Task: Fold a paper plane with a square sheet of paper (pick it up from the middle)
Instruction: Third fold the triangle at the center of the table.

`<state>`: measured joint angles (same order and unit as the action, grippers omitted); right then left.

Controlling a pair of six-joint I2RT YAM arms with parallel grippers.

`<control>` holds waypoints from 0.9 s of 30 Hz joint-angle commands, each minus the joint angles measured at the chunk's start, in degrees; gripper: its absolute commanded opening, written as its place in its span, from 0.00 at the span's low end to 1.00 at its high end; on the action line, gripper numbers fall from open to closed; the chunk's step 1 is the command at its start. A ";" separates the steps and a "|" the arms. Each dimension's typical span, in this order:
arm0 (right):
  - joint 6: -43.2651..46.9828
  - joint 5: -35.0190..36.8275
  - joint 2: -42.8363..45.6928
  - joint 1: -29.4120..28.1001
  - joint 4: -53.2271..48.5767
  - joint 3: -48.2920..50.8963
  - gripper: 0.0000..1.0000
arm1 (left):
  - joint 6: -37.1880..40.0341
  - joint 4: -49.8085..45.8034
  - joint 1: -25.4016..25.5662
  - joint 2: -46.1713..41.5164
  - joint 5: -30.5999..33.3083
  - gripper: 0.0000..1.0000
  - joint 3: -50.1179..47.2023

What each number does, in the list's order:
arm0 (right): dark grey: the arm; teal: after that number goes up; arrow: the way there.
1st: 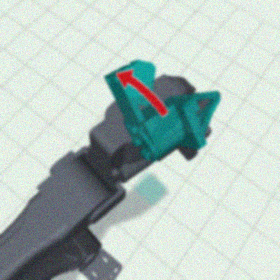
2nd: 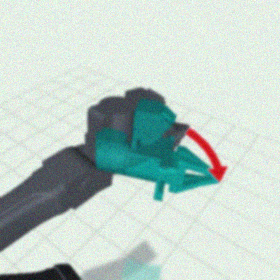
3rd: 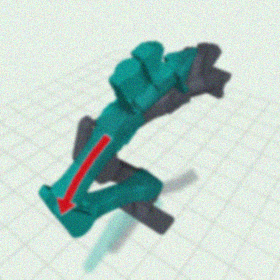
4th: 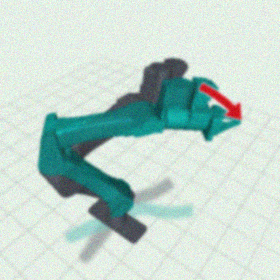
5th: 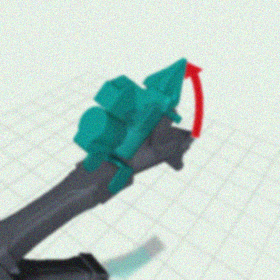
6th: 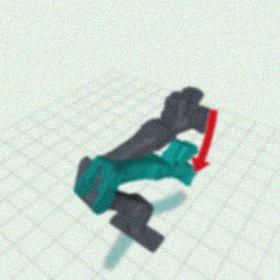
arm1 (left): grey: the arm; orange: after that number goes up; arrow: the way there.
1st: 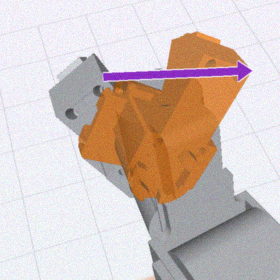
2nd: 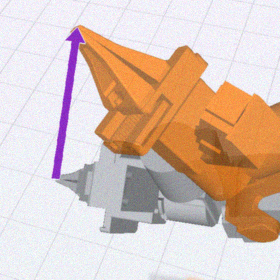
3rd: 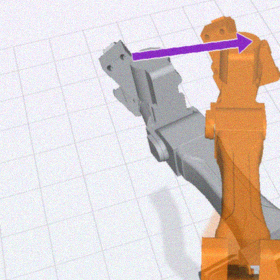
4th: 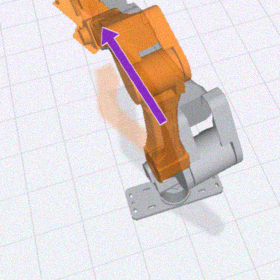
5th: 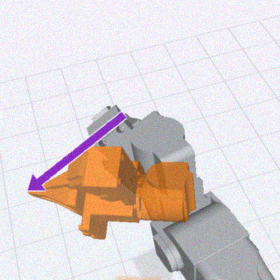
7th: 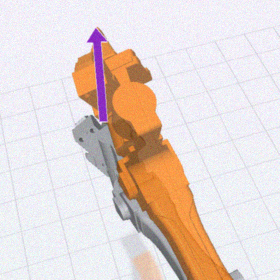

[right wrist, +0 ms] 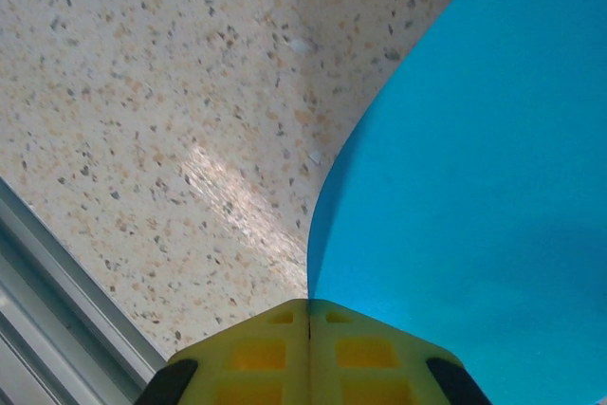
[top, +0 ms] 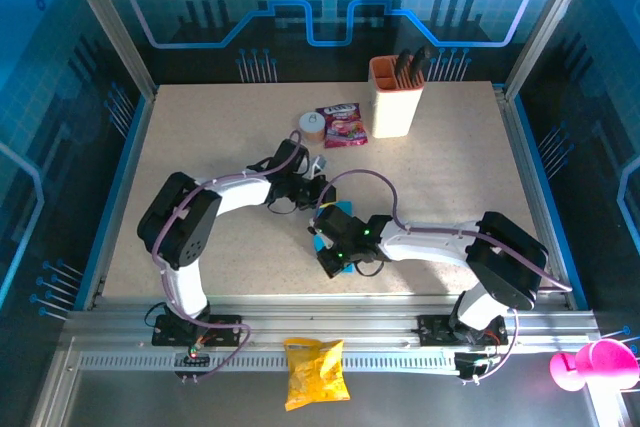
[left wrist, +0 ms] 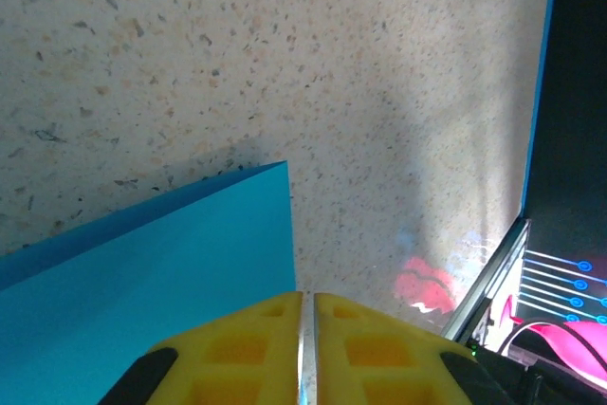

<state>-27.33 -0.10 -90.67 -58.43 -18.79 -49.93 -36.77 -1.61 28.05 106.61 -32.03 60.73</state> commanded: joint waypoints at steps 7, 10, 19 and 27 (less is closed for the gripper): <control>0.90 -2.19 0.82 1.52 0.59 0.53 0.00 | 5.86 -5.99 0.08 6.62 0.28 0.08 4.29; 1.10 -2.84 1.11 2.17 0.77 0.43 0.00 | 7.12 -7.22 0.07 7.35 1.17 0.07 4.66; 2.90 -5.48 1.68 6.06 0.85 0.58 0.00 | 9.47 -10.03 0.07 8.77 4.21 0.00 5.28; 4.83 -7.41 1.14 9.93 0.26 0.09 0.00 | 10.49 -11.26 0.16 9.40 5.07 0.00 5.84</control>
<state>-24.27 -5.67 -90.52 -49.76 -18.35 -49.56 -28.05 -9.98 28.03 114.28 -28.73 65.58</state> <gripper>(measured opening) 0.049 0.056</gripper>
